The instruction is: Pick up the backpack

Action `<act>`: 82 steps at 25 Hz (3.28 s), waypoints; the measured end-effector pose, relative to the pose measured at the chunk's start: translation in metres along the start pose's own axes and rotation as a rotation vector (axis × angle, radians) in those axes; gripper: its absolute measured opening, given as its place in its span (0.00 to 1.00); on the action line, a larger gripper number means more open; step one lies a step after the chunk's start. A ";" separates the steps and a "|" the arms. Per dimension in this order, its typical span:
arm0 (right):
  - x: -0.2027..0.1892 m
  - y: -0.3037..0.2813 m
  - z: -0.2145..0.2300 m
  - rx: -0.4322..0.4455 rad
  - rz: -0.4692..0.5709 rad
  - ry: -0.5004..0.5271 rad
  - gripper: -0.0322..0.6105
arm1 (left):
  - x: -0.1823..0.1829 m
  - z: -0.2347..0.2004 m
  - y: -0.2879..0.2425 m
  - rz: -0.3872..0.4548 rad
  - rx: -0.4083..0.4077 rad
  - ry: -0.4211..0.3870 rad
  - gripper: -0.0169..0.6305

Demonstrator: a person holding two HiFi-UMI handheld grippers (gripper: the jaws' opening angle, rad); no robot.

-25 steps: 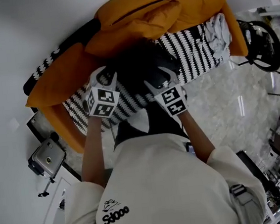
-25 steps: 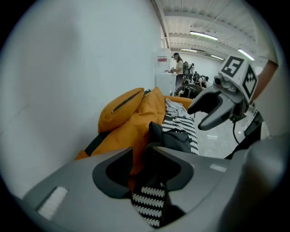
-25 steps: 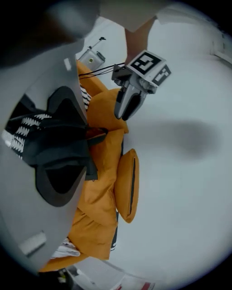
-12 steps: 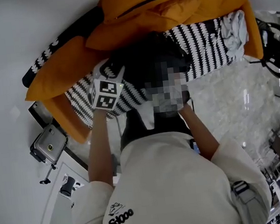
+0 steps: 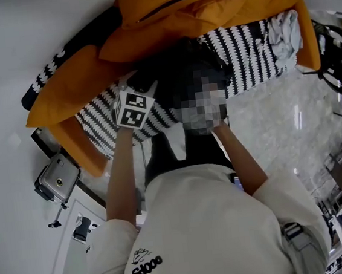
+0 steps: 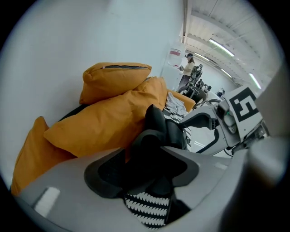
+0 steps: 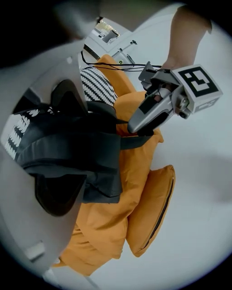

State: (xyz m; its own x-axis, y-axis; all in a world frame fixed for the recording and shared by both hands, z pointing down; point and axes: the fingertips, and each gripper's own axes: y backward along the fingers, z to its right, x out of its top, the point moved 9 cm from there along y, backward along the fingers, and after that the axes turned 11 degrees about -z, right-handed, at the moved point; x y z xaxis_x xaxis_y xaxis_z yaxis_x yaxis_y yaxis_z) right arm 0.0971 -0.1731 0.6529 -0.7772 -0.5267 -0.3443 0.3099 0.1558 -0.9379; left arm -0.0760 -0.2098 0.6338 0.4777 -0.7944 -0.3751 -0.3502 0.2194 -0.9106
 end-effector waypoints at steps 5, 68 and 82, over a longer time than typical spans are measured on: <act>0.000 -0.008 0.007 -0.016 0.017 -0.054 0.65 | 0.001 0.009 -0.005 -0.033 0.028 -0.009 0.34; -0.021 0.335 -0.181 -0.195 0.728 -0.561 0.16 | -0.043 0.189 0.322 0.741 -0.074 -0.117 0.04; 0.007 0.442 -0.253 -0.380 0.848 -0.395 0.16 | -0.056 0.212 0.425 0.926 -0.078 -0.252 0.04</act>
State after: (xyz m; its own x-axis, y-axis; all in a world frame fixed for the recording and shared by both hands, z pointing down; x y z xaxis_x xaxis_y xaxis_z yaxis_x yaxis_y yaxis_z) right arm 0.0901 0.1040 0.2251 -0.1229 -0.3468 -0.9299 0.4278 0.8269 -0.3649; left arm -0.0811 0.0484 0.2310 0.1404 -0.1776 -0.9740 -0.7240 0.6527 -0.2234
